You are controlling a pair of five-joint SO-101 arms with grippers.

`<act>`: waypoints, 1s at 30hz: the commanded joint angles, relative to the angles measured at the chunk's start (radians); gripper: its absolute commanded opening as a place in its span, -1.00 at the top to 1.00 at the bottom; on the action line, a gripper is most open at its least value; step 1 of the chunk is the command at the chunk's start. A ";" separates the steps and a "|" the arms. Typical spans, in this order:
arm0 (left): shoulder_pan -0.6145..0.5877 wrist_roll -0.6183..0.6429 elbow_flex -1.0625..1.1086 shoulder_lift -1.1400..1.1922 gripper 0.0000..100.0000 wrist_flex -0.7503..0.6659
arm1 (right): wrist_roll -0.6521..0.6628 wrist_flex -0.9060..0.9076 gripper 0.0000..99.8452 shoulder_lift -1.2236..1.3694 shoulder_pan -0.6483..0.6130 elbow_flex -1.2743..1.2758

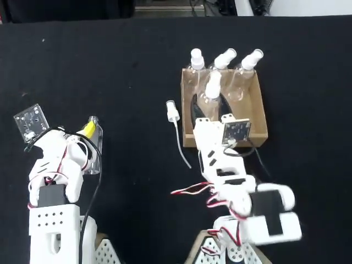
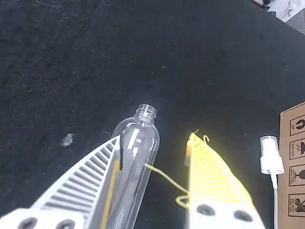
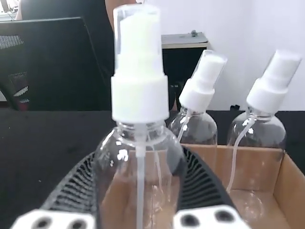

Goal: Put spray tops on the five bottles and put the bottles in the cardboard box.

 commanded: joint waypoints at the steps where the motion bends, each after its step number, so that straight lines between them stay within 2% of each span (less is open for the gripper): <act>1: -0.012 0.011 -0.018 -0.006 0.57 -0.023 | 0.005 -0.121 0.98 0.085 -0.017 -0.054; 6: -0.012 0.011 -0.016 -0.006 0.57 -0.023 | 0.006 -0.250 0.98 0.234 -0.021 -0.091; 12: -0.012 0.011 -0.016 -0.006 0.57 -0.023 | 0.008 -0.293 0.98 0.364 -0.023 -0.159; 17: -0.012 0.011 -0.016 -0.006 0.57 -0.023 | 0.008 -0.377 0.98 0.366 -0.063 -0.122; 30: -0.012 0.011 -0.016 -0.006 0.57 -0.023 | 0.008 -0.376 0.98 0.374 -0.089 -0.110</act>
